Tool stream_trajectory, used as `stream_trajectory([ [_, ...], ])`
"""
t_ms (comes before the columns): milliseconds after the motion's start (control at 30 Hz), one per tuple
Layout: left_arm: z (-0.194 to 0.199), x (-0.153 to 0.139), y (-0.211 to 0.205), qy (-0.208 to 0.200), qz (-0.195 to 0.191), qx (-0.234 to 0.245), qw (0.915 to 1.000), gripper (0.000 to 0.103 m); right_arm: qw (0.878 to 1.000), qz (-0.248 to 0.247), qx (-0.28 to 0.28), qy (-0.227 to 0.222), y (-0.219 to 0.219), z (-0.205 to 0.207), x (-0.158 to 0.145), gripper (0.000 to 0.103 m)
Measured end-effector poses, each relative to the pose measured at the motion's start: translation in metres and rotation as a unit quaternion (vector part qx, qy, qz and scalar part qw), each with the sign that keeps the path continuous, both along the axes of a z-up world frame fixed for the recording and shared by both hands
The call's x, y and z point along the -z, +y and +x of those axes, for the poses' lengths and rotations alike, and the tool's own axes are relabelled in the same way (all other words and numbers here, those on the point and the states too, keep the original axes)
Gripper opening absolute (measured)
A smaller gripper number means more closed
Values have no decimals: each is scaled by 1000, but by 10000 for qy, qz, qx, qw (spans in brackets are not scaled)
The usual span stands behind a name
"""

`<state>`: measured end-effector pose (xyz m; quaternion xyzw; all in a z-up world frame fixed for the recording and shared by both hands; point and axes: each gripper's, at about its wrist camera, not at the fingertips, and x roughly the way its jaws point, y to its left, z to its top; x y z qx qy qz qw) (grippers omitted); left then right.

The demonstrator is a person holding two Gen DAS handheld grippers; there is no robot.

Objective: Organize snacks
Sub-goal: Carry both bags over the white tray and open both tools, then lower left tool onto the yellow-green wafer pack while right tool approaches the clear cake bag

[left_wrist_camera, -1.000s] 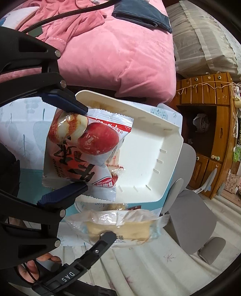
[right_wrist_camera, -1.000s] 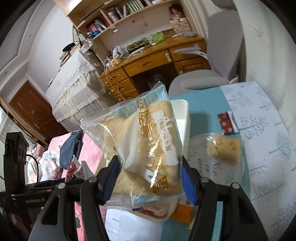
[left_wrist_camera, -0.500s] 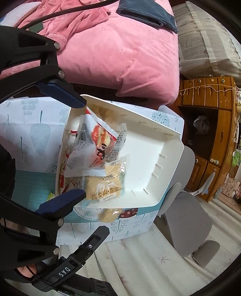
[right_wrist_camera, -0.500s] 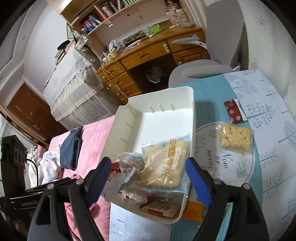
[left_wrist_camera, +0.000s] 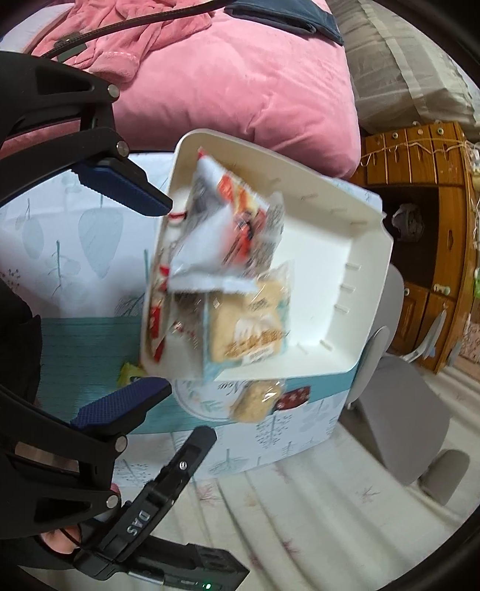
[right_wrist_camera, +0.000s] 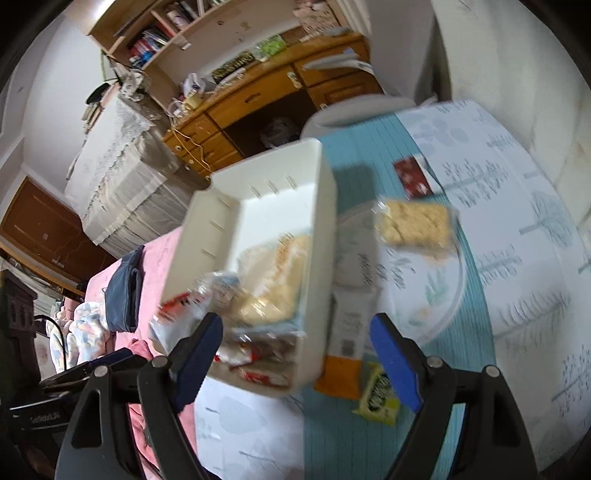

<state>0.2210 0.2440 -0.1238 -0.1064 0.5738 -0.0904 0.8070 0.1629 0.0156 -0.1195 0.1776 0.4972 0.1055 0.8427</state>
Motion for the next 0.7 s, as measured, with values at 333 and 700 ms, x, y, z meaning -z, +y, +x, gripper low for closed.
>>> stream_trajectory([
  [333, -23, 13, -45, 287, 57, 60, 9996, 88, 9984, -95, 20, 552, -42, -21, 28, 83],
  [700, -32, 37, -98, 730, 47, -47, 9973, 88, 9950, -575, -332, 749, -89, -17, 37, 83],
])
